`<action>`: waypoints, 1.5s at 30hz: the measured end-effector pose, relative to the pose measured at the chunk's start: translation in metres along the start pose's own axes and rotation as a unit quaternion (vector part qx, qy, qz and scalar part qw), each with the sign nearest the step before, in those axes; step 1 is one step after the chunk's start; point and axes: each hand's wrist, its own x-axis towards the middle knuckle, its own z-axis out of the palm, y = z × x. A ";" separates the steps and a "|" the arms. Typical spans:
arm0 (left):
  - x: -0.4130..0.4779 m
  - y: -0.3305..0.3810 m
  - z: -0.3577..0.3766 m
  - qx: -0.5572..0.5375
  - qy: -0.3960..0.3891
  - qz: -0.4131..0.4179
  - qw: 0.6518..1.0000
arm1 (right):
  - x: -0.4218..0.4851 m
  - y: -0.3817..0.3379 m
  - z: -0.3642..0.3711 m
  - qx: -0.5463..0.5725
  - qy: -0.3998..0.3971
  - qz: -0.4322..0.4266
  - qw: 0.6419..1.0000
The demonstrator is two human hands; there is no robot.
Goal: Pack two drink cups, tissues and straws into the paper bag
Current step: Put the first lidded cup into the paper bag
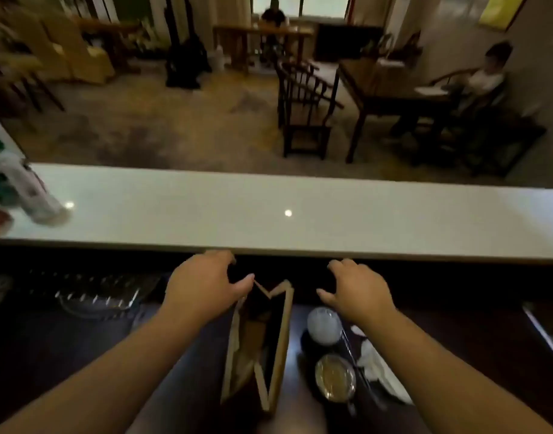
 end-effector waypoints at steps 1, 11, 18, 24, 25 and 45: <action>-0.006 -0.004 0.014 0.002 -0.035 -0.012 0.999 | -0.005 0.001 0.018 0.001 -0.046 0.012 0.999; -0.038 -0.021 0.071 -0.057 -0.120 -0.072 0.988 | -0.011 0.001 0.133 0.056 -0.185 0.072 0.979; -0.042 -0.019 0.072 -0.094 -0.088 -0.099 0.987 | 0.003 -0.005 0.116 0.040 -0.224 0.071 0.971; -0.039 -0.016 0.064 -0.104 -0.093 -0.127 0.982 | -0.003 -0.019 0.020 -0.017 -0.211 0.044 0.976; -0.039 -0.016 0.064 -0.108 -0.095 -0.127 0.981 | -0.006 -0.024 0.000 -0.028 -0.198 0.036 0.979; -0.039 -0.037 0.071 -0.219 -0.134 -0.150 0.955 | -0.002 -0.154 0.007 0.017 -0.249 -0.062 0.966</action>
